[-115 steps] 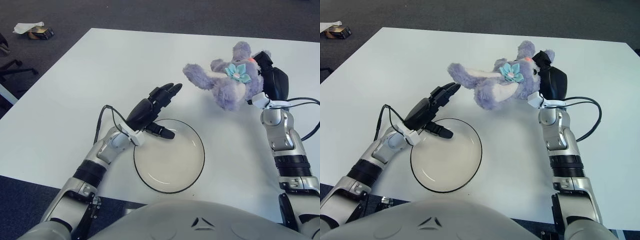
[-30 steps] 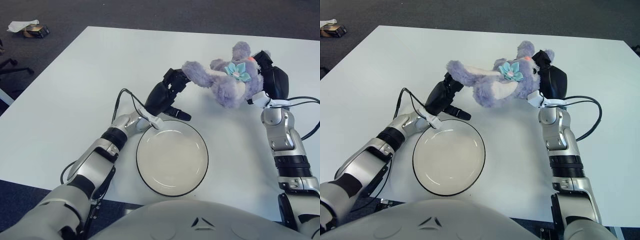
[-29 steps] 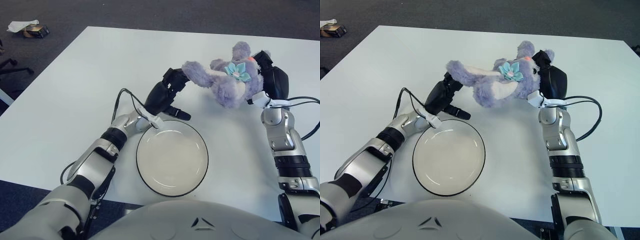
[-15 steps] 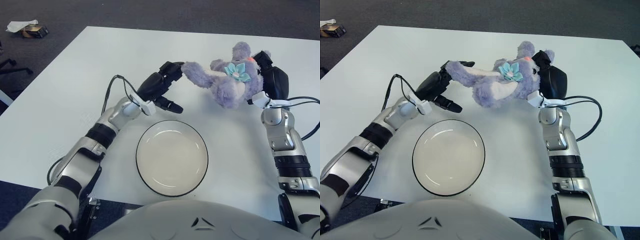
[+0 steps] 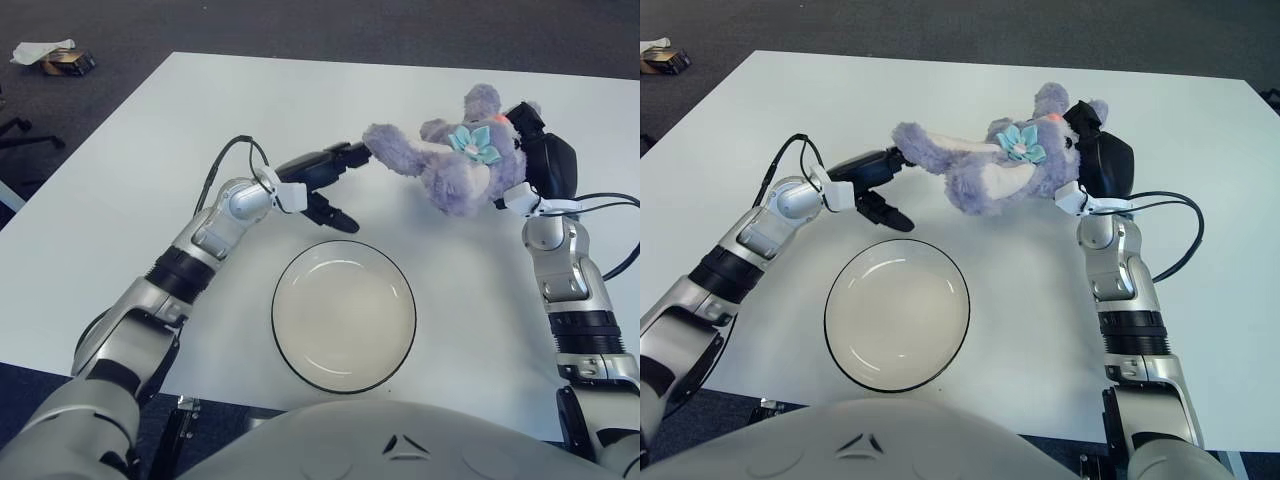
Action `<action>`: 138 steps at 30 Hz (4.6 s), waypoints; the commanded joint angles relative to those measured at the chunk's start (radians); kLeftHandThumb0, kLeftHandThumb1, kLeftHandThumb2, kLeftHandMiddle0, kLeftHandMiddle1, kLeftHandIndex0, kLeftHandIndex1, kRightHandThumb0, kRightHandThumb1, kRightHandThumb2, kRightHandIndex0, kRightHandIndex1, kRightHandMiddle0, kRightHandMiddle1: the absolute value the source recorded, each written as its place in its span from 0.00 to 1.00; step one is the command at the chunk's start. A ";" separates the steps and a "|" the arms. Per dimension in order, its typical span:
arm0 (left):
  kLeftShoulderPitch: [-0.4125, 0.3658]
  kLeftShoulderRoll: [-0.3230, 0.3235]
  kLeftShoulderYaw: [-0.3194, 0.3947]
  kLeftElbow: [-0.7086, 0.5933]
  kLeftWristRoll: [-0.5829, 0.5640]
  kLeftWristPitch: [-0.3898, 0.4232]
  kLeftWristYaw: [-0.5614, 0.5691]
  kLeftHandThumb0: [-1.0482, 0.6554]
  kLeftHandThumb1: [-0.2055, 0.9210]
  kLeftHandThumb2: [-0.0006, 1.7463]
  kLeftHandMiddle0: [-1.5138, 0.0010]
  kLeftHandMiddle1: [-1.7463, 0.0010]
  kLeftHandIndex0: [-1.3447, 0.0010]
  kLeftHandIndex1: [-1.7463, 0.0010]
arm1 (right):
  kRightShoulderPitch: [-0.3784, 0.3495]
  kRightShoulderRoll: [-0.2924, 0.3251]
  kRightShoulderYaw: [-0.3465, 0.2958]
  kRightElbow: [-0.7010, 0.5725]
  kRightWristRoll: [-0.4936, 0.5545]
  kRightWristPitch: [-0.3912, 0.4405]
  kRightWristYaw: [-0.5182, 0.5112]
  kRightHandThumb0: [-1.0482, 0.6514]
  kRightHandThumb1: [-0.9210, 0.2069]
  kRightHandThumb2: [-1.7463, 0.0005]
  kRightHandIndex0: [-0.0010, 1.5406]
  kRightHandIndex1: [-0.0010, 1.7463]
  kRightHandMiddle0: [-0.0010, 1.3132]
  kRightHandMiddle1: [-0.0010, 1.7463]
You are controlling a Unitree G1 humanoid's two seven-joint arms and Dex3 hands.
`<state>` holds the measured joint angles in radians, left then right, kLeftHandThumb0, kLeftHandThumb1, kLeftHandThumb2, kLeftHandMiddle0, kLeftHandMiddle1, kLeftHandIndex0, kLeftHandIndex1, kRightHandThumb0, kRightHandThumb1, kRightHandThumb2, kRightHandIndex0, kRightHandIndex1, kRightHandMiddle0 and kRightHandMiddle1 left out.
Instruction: Put the doll into the plate.
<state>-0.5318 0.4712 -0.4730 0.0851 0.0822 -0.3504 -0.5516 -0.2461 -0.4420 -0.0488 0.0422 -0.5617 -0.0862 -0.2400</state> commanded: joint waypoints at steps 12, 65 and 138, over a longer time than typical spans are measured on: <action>0.025 -0.011 0.041 0.006 0.095 -0.097 -0.027 0.00 1.00 0.10 1.00 0.86 1.00 0.80 | -0.003 -0.007 -0.013 -0.003 0.007 -0.003 -0.007 0.62 0.74 0.09 0.52 1.00 0.42 1.00; 0.122 -0.031 0.056 -0.008 0.405 -0.202 0.152 0.05 1.00 0.17 1.00 1.00 1.00 0.81 | 0.000 -0.023 -0.021 -0.019 0.004 0.011 0.009 0.62 0.72 0.11 0.51 0.98 0.40 1.00; 0.083 -0.054 -0.050 0.214 0.955 -0.368 0.802 0.07 0.99 0.22 0.99 0.99 1.00 0.74 | 0.002 -0.015 -0.026 -0.030 0.025 0.031 0.017 0.62 0.72 0.11 0.51 0.98 0.40 1.00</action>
<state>-0.4429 0.4066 -0.4971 0.2670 0.9914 -0.7342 0.2119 -0.2452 -0.4528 -0.0622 0.0324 -0.5411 -0.0552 -0.2188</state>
